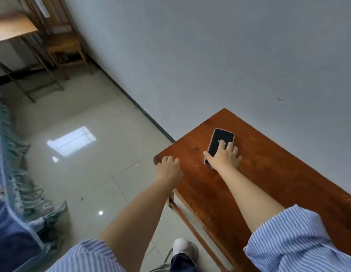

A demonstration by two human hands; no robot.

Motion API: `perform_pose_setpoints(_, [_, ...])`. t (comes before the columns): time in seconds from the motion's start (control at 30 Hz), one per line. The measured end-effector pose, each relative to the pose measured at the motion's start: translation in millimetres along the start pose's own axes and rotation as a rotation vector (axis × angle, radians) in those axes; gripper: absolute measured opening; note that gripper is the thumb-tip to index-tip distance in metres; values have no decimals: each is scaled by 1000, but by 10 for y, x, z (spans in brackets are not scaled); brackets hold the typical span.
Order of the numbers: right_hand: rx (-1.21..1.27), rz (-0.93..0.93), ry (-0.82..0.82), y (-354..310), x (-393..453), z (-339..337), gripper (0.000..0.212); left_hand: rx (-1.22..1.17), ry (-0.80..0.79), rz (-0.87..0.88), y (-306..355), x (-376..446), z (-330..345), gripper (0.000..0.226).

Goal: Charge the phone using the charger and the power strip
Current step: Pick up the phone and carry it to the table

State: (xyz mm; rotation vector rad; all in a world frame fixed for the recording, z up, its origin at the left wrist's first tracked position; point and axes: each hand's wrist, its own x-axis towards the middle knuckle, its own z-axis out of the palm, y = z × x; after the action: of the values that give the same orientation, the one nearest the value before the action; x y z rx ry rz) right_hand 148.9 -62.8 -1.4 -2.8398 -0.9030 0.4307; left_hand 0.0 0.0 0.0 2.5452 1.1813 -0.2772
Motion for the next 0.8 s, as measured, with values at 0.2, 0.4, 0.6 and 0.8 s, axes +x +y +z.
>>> perform_pose_setpoints(0.2, [-15, 133, -53, -40, 342, 242, 91, -33, -70, -7, -104, 242, 381, 58])
perform_pose_setpoints(0.4, [21, 159, 7, -57, 498, 374, 85, 43, -66, 58, -268, 389, 486, 68])
perform_pose_setpoints(0.6, [1, 66, 83, 29, 504, 412, 68, 51, -69, 86, -280, 421, 487, 69])
perform_pose_setpoints(0.8, [30, -15, 85, 42, 550, 285, 63, 83, -81, 175, -535, 525, 307, 63])
